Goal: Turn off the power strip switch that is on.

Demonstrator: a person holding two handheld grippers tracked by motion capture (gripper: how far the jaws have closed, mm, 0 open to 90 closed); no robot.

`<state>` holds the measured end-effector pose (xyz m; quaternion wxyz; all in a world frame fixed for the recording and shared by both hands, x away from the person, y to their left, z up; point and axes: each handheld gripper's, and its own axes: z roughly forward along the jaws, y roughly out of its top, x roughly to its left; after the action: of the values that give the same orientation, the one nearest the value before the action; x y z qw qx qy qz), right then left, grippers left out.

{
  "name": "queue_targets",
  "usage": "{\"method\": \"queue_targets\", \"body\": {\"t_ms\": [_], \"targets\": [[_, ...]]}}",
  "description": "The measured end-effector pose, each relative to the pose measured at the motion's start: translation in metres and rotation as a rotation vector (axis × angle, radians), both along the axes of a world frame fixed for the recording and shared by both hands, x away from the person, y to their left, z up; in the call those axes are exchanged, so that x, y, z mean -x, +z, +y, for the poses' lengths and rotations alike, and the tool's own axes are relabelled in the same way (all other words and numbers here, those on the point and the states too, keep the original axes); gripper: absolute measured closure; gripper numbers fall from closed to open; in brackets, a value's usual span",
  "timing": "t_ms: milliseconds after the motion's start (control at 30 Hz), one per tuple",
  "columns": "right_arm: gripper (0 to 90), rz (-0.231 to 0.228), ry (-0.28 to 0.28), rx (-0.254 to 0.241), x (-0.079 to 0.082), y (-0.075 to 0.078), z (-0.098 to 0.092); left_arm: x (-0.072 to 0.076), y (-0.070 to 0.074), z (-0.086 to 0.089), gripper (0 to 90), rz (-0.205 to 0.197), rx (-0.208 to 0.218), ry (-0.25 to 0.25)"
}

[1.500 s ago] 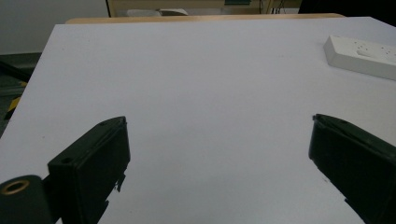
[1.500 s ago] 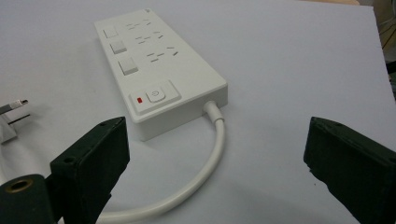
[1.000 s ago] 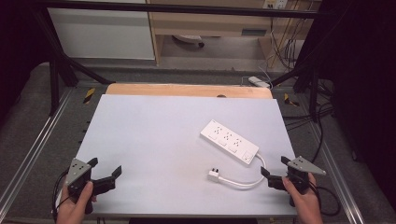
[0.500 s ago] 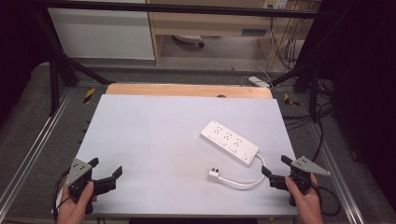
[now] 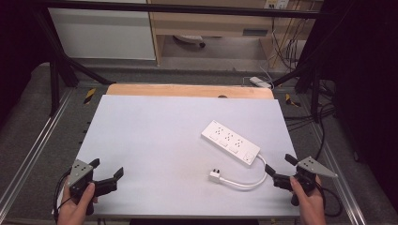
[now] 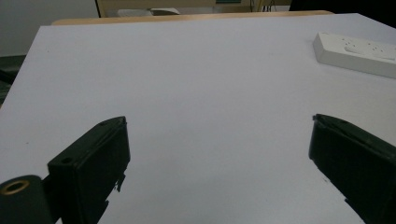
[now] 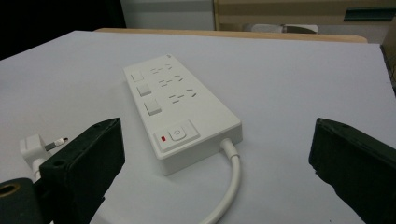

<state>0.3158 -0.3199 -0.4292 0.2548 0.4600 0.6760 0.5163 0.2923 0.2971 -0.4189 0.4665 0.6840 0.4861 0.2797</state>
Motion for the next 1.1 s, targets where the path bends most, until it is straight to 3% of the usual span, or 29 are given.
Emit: {"method": "queue_targets", "body": {"t_ms": [333, 700, 867, 1100], "targets": [[2.9, 0.001, -0.011, -0.028, 0.000, 0.005, 0.000, 0.000, 0.000, 0.000, 5.1, 0.002, -0.003, -0.003], [3.3, 0.029, -0.027, 0.006, -0.009, 0.012, 0.009, -0.001, -0.002, 0.000, 5.1, 0.009, -0.005, -0.010], [3.6, 0.048, -0.010, 0.030, -0.015, 0.012, 0.017, -0.002, -0.002, -0.001, 5.1, 0.012, -0.007, -0.019], [4.3, 0.051, -0.006, 0.027, -0.016, 0.014, 0.019, -0.003, -0.003, -0.001, 5.1, 0.018, -0.010, -0.019]]}}
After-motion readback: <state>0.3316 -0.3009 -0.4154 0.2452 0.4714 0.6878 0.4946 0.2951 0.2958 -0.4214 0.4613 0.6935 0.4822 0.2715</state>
